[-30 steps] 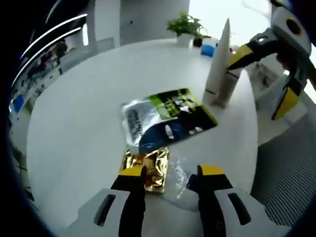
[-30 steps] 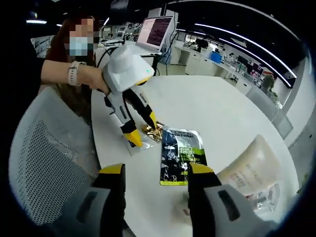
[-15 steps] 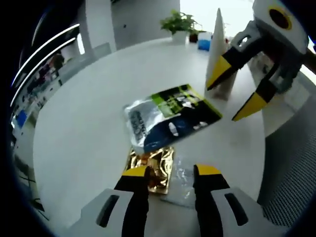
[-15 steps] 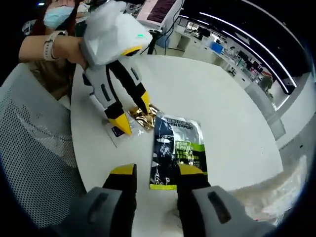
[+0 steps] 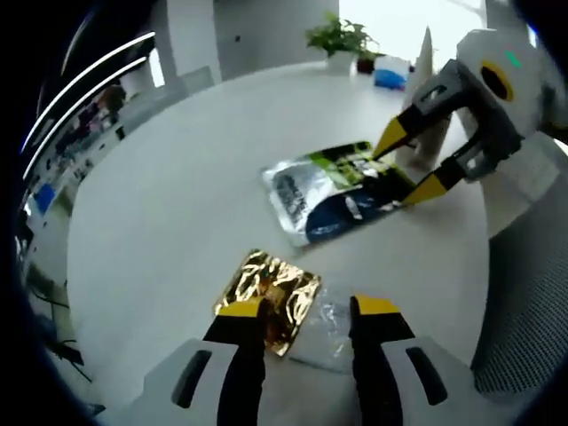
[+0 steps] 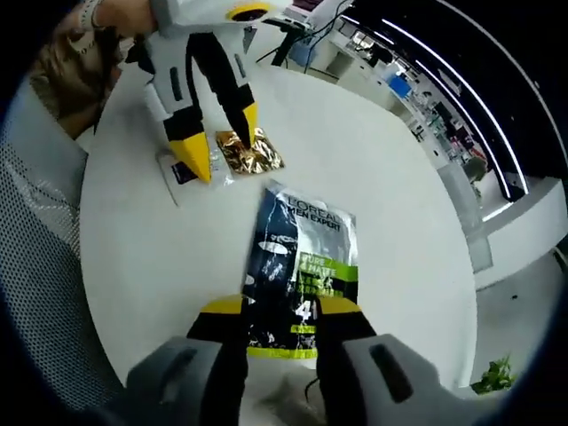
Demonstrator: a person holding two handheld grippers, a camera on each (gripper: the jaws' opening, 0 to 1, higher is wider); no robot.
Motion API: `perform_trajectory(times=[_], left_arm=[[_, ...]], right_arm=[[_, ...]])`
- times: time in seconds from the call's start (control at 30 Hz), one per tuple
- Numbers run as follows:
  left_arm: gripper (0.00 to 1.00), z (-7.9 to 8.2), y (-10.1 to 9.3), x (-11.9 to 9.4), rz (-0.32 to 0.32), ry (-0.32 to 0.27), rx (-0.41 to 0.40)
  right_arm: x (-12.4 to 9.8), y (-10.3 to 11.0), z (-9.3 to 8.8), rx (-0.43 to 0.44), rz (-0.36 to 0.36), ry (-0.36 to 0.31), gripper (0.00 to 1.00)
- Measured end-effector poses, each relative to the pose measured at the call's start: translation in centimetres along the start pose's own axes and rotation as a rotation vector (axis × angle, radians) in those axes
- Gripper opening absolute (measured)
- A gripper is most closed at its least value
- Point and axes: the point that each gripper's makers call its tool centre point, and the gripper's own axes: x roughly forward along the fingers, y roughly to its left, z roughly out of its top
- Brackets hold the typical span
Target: Arrange the skincare products in the storage area until every visible bottle or jar stands upright without overlapping.
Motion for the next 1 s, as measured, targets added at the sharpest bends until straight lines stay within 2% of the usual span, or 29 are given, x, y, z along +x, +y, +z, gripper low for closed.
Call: perform_trajectory(times=[0.3, 0.43, 0.53, 0.63, 0.73, 0.83, 0.93, 1.0], left_arm=[[0.36, -0.6, 1.5, -0.5, 0.017, 0.015, -0.021], [0.38, -0.9, 2.0, -0.8, 0.041, 0.019, -0.037], [0.4, -0.9, 2.4, -0.9, 0.055, 0.013, -0.063], [0.36, -0.9, 2.6, -1.3, 0.072, 0.019, -0.055], [0.35, -0.2, 2.4, -1.7, 0.078, 0.009, -0.05], [0.35, 1.6, 1.7, -1.9, 0.061, -0.043, -0.071], [0.34, 3.1, 0.4, -1.4, 0.023, -0.084, -0.083], [0.33, 3.7, -0.2, -0.8, 0.008, -0.089, -0.077]], right_arm=[[0.4, 0.2, -0.2, -0.004, 0.035, 0.022, 0.29], [0.4, 1.0, 0.1, 0.107, 0.105, -0.002, 0.31], [0.3, 1.2, 0.1, 0.082, 0.105, 0.002, 0.29], [0.2, 2.9, 1.2, 0.205, 0.182, -0.052, 0.29], [0.3, 2.9, 1.6, 0.182, 0.161, -0.055, 0.29], [0.4, 3.3, 2.1, 0.197, 0.169, -0.067, 0.28], [0.4, 3.6, 2.5, 0.215, 0.172, -0.077, 0.28], [0.4, 3.6, 2.5, 0.225, 0.166, -0.079, 0.29]])
